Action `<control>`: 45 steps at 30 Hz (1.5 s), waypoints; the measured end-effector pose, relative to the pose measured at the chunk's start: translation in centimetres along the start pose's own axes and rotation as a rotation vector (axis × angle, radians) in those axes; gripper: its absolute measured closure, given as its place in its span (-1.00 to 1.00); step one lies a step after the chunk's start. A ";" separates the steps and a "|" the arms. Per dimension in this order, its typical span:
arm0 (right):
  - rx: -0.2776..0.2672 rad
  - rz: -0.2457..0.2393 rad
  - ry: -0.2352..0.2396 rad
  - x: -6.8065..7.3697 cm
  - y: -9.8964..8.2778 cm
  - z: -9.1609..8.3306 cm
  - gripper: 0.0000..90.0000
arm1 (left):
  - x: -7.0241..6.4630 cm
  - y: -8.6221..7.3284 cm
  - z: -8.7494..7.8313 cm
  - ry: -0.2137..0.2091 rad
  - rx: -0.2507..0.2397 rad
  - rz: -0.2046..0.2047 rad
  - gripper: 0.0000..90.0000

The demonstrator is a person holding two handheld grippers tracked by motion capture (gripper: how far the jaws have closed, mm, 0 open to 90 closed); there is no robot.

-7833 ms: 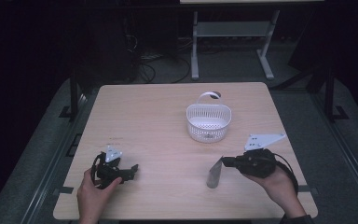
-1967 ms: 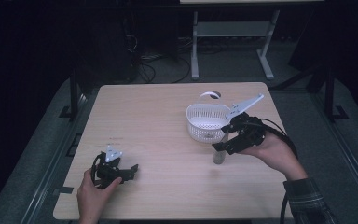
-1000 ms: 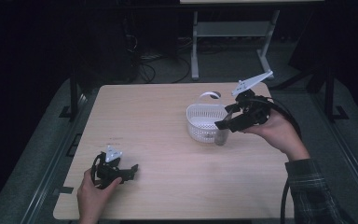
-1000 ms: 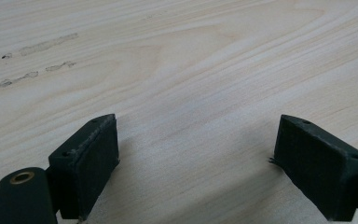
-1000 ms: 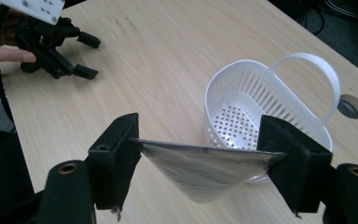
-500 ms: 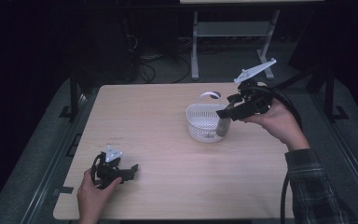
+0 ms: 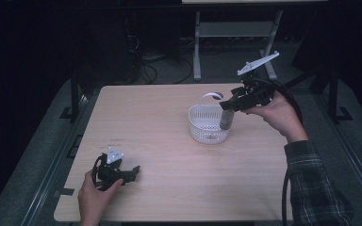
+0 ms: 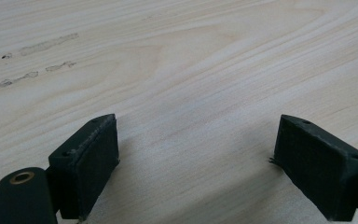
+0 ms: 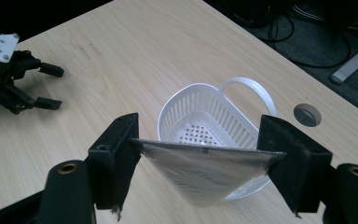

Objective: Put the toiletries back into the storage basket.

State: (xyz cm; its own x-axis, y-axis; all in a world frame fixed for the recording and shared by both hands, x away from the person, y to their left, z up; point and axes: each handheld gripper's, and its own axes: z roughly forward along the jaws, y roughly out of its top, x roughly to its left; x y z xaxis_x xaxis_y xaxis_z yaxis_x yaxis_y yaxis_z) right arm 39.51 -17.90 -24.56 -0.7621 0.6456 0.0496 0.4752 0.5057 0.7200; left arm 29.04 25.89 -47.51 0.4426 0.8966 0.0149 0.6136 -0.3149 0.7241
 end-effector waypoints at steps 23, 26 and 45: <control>0.003 0.044 -0.018 -2.0 -0.2 2.7 -0.33 | 0.0 0.0 0.0 0.000 0.001 0.001 -0.72; 0.008 0.043 -0.022 -2.1 -0.3 3.0 -0.33 | 0.0 0.0 0.0 0.001 -0.001 0.001 -0.72; 0.040 0.064 -0.021 -2.8 -1.4 6.0 -0.33 | 0.0 0.0 0.0 0.001 0.000 0.002 -0.72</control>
State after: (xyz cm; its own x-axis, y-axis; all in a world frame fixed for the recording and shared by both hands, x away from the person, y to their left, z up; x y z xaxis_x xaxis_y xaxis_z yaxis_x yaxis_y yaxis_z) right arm 43.62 -16.93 -29.86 -0.7203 0.6891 0.0800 0.5405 0.4852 0.6873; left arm 29.03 25.90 -47.52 0.4433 0.8962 0.0170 0.6124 -0.3166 0.7244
